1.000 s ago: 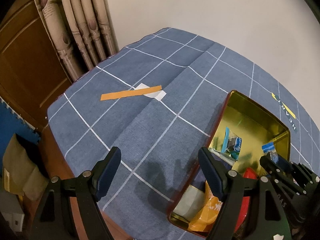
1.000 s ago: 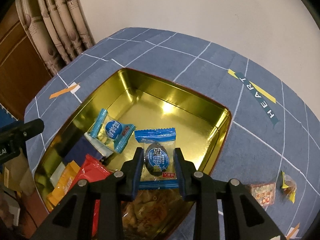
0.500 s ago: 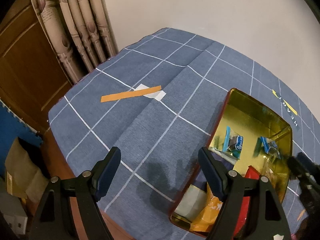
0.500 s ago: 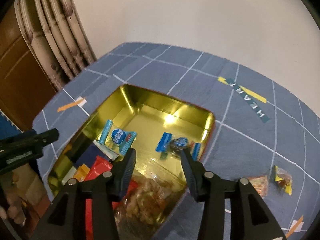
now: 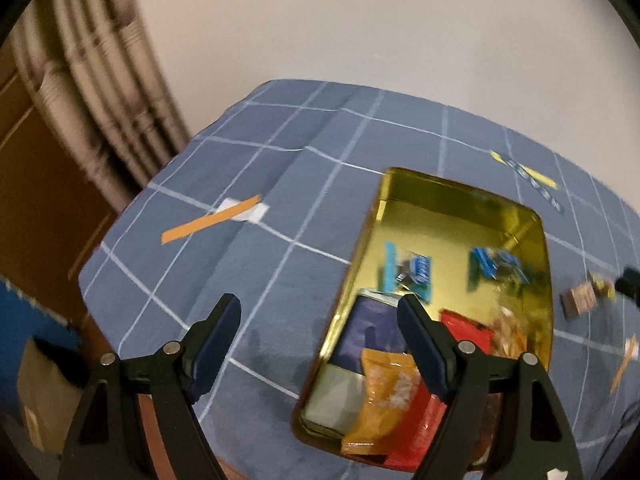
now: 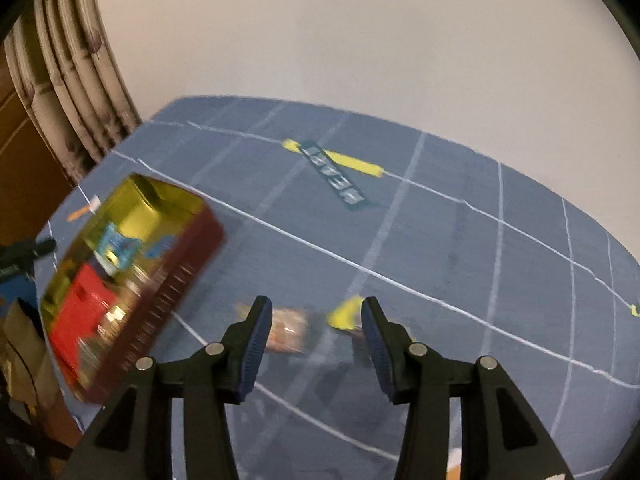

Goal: Organize snacks
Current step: 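Move the right gripper to the yellow-ended clear candy bag and grasp it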

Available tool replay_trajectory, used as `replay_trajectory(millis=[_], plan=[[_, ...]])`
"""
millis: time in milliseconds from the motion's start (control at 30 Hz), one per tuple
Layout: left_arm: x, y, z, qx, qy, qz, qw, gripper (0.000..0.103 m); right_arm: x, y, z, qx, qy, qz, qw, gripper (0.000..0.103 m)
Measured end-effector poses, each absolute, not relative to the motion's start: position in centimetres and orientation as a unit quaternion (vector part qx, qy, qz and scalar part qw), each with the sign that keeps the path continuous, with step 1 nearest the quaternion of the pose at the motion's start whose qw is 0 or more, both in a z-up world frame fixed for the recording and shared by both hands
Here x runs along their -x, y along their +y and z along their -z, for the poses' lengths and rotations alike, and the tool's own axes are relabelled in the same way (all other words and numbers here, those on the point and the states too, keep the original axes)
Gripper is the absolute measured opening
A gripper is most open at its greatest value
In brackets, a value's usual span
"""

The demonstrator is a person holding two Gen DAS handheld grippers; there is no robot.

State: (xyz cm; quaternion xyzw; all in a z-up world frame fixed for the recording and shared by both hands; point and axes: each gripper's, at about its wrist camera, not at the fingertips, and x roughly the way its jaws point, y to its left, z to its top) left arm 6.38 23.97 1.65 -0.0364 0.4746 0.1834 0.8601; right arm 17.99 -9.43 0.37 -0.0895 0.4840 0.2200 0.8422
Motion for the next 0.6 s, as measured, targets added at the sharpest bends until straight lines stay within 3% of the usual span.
replay_trajectory(millis=[400,600], plan=[[-9.1,16.3,-4.4,-0.039,0.467,-0.053,0.882,0.078,-20.6,-10.8,2.9,0.151,0.508,-0.302,0.793,0.047],[-11.6,12.6,-4.6,-0.065,0.469,-0.01,0.881,0.078,-21.0,-11.1,4.0,0.13,0.508,-0.32,0.789,0.047]])
